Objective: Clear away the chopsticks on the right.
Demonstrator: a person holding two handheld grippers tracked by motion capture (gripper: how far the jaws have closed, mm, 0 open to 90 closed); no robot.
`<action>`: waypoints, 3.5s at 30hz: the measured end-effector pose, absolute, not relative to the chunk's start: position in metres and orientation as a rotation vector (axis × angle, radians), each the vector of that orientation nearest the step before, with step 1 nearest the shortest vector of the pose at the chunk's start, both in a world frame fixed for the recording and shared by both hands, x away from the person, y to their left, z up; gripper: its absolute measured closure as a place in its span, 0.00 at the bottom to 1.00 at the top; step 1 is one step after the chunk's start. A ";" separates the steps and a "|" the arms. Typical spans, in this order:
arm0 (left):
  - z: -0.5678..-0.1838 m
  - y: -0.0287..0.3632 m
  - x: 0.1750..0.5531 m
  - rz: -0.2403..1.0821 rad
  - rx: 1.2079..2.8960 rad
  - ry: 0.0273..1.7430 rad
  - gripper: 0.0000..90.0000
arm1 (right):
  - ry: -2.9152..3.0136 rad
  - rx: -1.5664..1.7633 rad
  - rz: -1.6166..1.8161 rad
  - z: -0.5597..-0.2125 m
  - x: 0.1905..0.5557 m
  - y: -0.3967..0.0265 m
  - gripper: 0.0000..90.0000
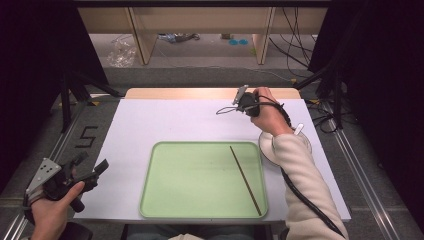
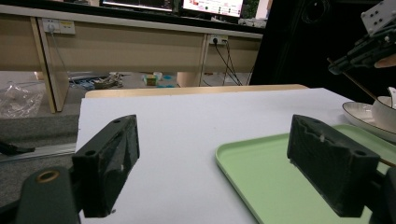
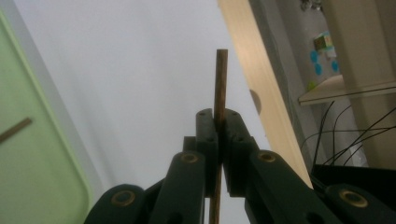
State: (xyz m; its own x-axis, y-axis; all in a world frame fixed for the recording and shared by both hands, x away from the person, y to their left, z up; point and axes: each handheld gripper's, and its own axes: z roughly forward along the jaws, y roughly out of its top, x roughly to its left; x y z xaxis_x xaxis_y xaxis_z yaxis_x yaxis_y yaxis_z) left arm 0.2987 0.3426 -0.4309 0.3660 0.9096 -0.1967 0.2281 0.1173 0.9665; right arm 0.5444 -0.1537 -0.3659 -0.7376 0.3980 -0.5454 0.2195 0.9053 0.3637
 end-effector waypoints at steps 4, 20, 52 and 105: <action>-0.431 0.343 0.300 0.696 1.404 1.105 0.19 | 2.380 0.440 0.437 -0.354 0.543 -0.154 0.97; -0.431 0.343 0.300 0.697 1.403 1.104 0.19 | 2.223 0.751 0.908 -0.320 0.529 -0.153 0.98; -0.431 0.344 0.300 0.695 1.394 1.090 0.19 | 2.362 1.313 0.867 -0.341 0.516 -0.149 0.98; -0.431 0.343 0.300 0.692 1.398 1.086 0.19 | 2.535 1.679 0.503 -0.425 0.501 -0.146 0.97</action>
